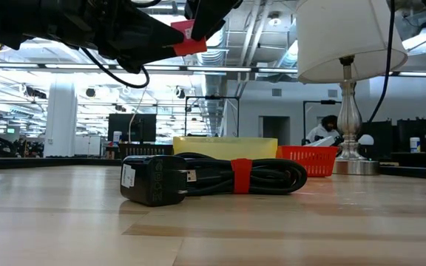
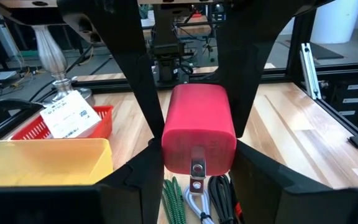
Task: Pick and place items into bin
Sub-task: Put the pink charger adapter into the black bin
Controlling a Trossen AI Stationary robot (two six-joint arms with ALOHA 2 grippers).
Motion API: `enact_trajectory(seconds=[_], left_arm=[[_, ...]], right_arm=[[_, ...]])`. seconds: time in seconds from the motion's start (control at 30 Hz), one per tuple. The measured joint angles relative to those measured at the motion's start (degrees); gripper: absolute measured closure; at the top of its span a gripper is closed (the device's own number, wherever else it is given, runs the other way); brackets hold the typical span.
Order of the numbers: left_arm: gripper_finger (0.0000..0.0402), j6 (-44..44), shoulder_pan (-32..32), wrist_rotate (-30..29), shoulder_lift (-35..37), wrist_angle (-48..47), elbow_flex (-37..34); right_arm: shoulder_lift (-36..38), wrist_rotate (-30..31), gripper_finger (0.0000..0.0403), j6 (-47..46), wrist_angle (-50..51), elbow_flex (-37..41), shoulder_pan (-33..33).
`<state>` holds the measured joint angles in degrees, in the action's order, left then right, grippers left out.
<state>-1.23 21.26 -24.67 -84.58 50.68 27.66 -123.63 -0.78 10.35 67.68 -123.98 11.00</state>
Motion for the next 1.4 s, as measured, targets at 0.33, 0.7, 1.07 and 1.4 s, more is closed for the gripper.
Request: enact_trajectory(seconds=[0.33, 0.7, 1.07, 1.4], left_arm=[[0.0256, -0.1, -0.1, -0.4, 0.0, -0.1, 0.0], [0.0259, -0.1, -0.1, 0.4, 0.0, 0.4, 0.3], [0.0260, -0.3, 0.0, 0.1, 0.0, -0.2, 0.2], [0.0260, -2.7, -2.0, -10.6, 0.4, -4.4, 0.1]], right_arm=[[0.0, 2.3, 0.0161, 0.2, 0.5, 0.0, 0.0], [0.0, 2.9, 0.0158, 0.3, 4.8, -3.1, 0.3], [0.1, 10.4, 0.0158, 0.6, 10.5, -11.1, 1.4], [2.5, 14.6, 0.0158, -4.8, 20.1, -11.0, 0.0]])
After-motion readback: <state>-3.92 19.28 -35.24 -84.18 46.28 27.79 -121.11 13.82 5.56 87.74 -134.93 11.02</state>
